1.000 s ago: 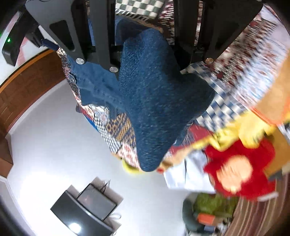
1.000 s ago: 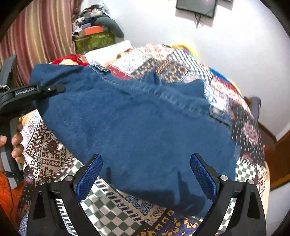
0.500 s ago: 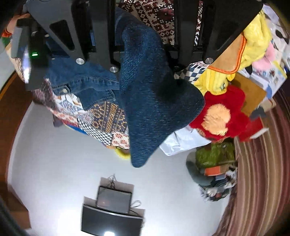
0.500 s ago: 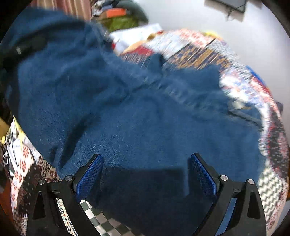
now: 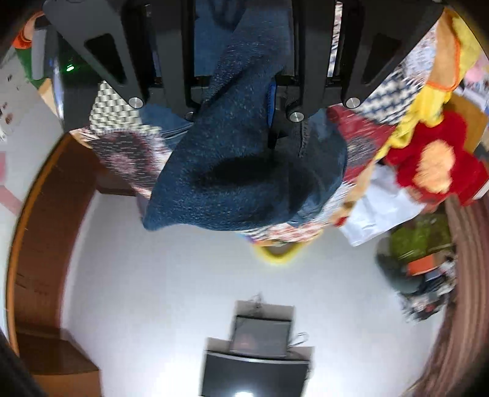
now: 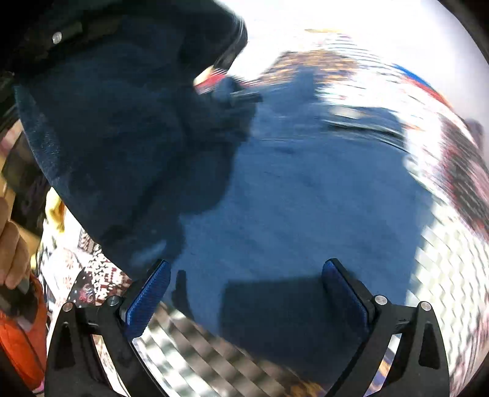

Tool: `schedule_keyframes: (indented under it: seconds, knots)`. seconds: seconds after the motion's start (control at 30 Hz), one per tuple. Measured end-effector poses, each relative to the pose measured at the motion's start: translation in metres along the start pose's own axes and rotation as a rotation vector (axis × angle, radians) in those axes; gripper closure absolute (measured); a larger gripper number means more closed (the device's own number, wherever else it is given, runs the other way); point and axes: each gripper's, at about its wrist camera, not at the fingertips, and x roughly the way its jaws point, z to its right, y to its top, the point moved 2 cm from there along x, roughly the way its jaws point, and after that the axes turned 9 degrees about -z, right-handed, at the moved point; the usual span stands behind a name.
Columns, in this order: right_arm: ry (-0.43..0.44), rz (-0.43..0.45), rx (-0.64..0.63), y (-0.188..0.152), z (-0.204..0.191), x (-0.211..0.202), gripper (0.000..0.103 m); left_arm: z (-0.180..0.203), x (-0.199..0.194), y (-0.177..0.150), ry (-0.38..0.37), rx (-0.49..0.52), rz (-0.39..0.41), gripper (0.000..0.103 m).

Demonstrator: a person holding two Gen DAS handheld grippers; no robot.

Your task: Fold large clothes

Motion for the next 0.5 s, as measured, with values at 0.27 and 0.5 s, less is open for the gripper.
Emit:
schedule_keyframes:
  seconds: [0.27, 0.5]
  knots:
    - [-0.132, 0.080, 0.232, -0.069, 0.097, -0.073, 0.003, 0.117, 0.031, -0.028, -0.101, 0.264, -0.078, 0.082]
    - [-0.143, 0.135, 0.329, -0.108, 0.126, -0.108, 0.003, 0.157, 0.054, -0.102, -0.051, 0.476, -0.228, 0.082]
